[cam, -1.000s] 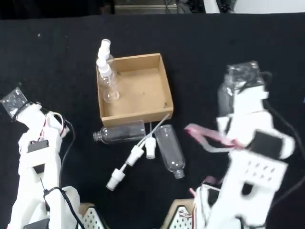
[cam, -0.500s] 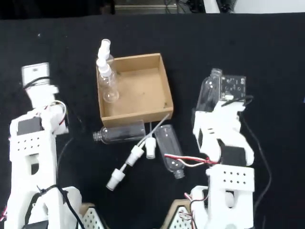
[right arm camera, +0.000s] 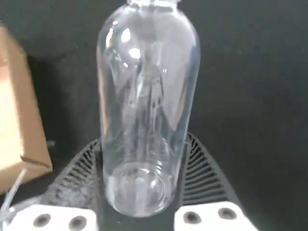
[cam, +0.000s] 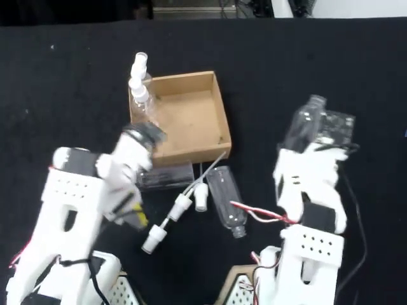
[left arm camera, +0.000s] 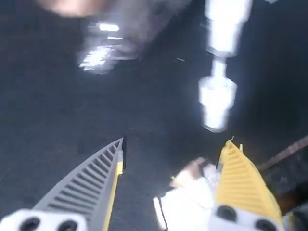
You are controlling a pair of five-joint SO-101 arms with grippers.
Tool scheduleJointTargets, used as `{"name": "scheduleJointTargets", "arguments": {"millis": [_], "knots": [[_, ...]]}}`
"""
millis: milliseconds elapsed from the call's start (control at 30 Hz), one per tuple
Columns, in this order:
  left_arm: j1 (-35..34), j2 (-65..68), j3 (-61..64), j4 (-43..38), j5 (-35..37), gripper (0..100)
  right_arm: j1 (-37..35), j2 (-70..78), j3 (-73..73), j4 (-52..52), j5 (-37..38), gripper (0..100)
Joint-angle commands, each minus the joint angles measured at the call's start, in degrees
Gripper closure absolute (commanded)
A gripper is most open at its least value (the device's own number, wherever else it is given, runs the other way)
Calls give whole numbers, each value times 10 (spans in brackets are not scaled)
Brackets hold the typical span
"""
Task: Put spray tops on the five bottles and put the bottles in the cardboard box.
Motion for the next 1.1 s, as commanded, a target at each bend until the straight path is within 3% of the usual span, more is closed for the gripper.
{"name": "scheduleJointTargets", "arguments": {"millis": [0,167,333,567,667,900,1067], "knots": [[128,-18,51,-3,-6,705,19,-18,-7,-18,-19,988],[188,-18,138,-92,-4,705,18,-18,-6,-18,-20,988],[192,-18,217,-204,56,705,18,-18,-6,-18,-20,988],[192,-18,269,-274,111,705,18,-18,-7,-18,-20,988],[192,-18,284,-292,124,717,18,-18,-7,-18,-20,988],[187,-18,271,-289,123,950,18,-18,-6,-18,-20,988],[186,-18,255,-251,122,971,18,-16,-6,-18,-20,988]]}}
